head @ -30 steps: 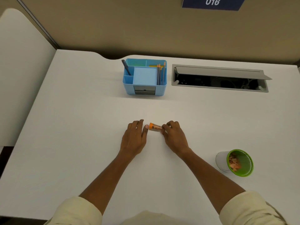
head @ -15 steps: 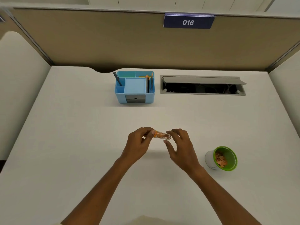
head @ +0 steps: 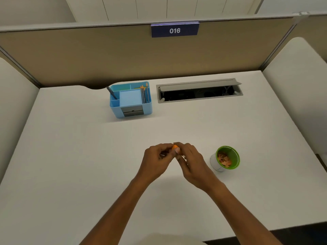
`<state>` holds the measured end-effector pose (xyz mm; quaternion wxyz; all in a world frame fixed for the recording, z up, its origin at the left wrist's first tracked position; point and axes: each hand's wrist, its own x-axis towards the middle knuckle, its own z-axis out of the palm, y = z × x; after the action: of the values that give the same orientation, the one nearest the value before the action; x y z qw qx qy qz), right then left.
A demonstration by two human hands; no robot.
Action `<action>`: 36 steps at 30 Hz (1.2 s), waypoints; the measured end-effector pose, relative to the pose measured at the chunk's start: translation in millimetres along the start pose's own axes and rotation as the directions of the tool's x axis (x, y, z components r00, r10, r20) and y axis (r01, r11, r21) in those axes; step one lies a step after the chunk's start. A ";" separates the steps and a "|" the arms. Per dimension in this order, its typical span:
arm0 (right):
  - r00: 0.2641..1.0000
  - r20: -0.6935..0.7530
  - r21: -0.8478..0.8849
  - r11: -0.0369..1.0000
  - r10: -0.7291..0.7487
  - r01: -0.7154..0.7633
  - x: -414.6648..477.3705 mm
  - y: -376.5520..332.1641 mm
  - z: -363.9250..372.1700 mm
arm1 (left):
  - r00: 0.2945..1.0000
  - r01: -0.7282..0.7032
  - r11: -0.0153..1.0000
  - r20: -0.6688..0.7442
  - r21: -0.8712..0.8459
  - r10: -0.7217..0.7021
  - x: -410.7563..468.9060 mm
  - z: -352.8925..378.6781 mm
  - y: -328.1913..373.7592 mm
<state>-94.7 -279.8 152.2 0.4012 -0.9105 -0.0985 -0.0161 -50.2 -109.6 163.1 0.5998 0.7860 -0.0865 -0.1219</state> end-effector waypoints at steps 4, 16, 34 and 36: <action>0.999 -0.035 -0.029 0.999 0.013 -0.014 -15.8 2.4 -2.3 | 1.000 -0.009 1.000 0.009 -0.005 0.009 -8.3 16.3 7.6; 0.975 -0.220 -0.179 0.983 -0.003 -0.038 -31.5 2.2 -18.2 | 0.998 0.050 0.999 0.035 0.010 -0.051 -15.0 40.8 22.3; 0.809 -0.166 0.744 0.610 0.563 -0.272 -59.6 59.1 -73.8 | 0.945 0.304 0.715 0.101 -0.630 -0.312 -5.3 38.3 15.9; 0.790 -0.268 0.552 0.760 0.551 -0.343 -66.4 75.8 -86.7 | 0.944 0.307 0.725 0.102 -0.617 -0.314 -5.6 39.8 12.7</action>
<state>-140.9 -404.4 148.6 0.6145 -0.7545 0.2141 -0.0856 -67.2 -148.1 165.9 0.7973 0.5464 0.0943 -0.2384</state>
